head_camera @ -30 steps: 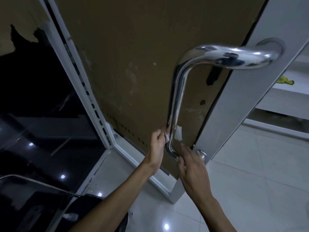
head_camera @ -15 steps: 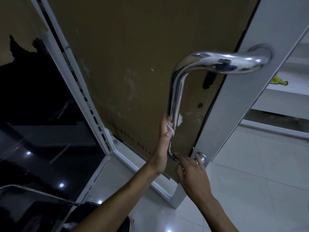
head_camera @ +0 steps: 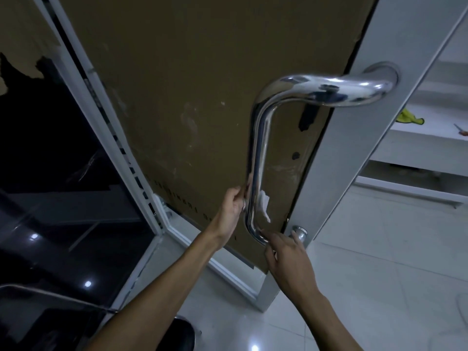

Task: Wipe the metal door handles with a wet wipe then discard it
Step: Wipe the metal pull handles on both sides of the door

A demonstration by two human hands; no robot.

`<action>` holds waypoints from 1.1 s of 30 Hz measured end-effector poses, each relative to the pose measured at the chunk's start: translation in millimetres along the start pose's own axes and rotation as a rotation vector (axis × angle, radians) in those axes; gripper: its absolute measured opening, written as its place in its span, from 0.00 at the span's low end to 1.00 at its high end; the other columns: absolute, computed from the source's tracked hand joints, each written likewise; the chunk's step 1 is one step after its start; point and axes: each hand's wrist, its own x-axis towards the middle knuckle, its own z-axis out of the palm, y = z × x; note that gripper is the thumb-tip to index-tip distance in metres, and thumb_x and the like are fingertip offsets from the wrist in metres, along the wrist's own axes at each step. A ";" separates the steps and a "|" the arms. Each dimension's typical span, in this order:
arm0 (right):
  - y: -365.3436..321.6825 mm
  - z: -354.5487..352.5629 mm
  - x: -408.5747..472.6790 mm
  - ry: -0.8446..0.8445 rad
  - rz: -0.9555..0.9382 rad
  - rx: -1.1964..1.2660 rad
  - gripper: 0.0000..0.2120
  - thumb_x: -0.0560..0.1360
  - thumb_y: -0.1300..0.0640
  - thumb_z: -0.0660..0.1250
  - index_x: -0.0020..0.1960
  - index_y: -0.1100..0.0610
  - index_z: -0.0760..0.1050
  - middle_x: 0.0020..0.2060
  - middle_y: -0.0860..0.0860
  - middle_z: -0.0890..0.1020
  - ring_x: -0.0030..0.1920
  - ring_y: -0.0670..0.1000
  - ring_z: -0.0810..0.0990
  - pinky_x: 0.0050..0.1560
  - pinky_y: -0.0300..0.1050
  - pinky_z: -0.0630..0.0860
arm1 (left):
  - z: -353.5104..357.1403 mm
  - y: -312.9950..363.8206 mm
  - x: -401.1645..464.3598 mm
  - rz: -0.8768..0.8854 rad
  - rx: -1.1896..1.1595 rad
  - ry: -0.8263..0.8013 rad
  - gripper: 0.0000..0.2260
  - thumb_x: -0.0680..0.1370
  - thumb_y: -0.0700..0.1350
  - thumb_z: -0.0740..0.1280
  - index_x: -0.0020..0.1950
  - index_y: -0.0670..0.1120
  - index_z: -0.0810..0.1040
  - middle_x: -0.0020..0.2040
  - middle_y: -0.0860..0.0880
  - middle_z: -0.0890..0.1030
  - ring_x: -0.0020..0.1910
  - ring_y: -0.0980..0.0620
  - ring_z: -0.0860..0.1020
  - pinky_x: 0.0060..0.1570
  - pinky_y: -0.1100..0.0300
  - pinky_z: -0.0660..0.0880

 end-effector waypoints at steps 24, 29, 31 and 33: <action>-26.6 15.6 -20.3 0.148 -0.011 0.360 0.23 0.77 0.58 0.56 0.71 0.57 0.71 0.68 0.47 0.73 0.66 0.39 0.70 0.64 0.31 0.68 | 26.1 -48.6 -49.5 0.050 -0.150 0.243 0.23 0.75 0.63 0.56 0.68 0.59 0.71 0.64 0.62 0.75 0.60 0.69 0.75 0.53 0.73 0.73; -45.9 21.2 -9.1 0.072 0.078 0.632 0.25 0.81 0.57 0.50 0.77 0.48 0.52 0.76 0.42 0.58 0.74 0.32 0.55 0.71 0.29 0.56 | 24.9 -44.9 -47.8 0.134 0.001 0.282 0.16 0.82 0.58 0.54 0.69 0.64 0.68 0.70 0.61 0.69 0.69 0.66 0.67 0.66 0.66 0.65; -52.9 17.1 -1.0 0.086 0.125 0.716 0.24 0.83 0.50 0.47 0.78 0.47 0.50 0.77 0.42 0.58 0.74 0.34 0.56 0.71 0.30 0.58 | 25.9 -39.8 -50.6 0.185 0.055 0.271 0.17 0.82 0.55 0.53 0.72 0.61 0.65 0.71 0.61 0.66 0.67 0.70 0.66 0.60 0.74 0.66; -58.9 10.7 9.2 0.126 0.121 0.755 0.23 0.84 0.51 0.49 0.79 0.50 0.52 0.76 0.45 0.62 0.74 0.38 0.60 0.70 0.29 0.59 | 27.6 -33.4 -54.3 0.265 0.099 0.263 0.22 0.80 0.52 0.51 0.74 0.54 0.62 0.70 0.62 0.65 0.67 0.71 0.66 0.58 0.78 0.65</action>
